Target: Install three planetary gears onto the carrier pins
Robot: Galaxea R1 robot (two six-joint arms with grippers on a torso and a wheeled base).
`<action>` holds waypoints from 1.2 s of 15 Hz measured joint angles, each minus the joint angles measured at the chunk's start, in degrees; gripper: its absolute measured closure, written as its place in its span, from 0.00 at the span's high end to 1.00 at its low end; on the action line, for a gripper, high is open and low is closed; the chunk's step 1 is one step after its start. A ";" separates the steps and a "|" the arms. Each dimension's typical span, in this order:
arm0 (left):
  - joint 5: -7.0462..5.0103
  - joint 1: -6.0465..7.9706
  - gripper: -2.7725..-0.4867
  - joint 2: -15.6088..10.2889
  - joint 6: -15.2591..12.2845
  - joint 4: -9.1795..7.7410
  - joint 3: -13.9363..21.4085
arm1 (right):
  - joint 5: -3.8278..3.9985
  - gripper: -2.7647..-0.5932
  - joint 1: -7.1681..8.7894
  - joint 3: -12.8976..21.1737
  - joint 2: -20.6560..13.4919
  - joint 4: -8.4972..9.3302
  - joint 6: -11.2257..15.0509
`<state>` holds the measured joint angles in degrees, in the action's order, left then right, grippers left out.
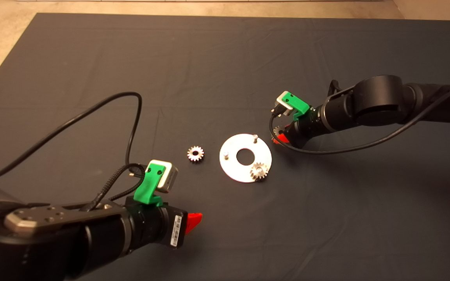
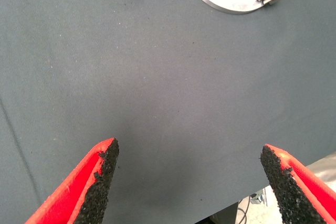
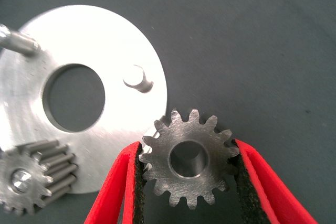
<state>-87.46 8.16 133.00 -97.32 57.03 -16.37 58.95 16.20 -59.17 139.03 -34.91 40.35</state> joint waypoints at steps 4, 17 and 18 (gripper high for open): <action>0.00 0.00 0.62 0.00 0.00 0.00 0.00 | -2.25 0.16 0.00 0.02 0.02 0.00 0.00; 0.00 0.02 0.62 0.16 -0.89 -0.02 0.00 | -4.91 0.16 0.00 -0.11 3.24 0.00 0.00; 0.02 0.18 0.62 0.16 -0.91 0.00 0.00 | -4.94 0.16 0.00 -0.26 3.44 0.00 0.00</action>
<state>-87.43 8.34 133.16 -98.23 57.03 -16.37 54.02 16.20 -59.43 142.47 -34.91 40.35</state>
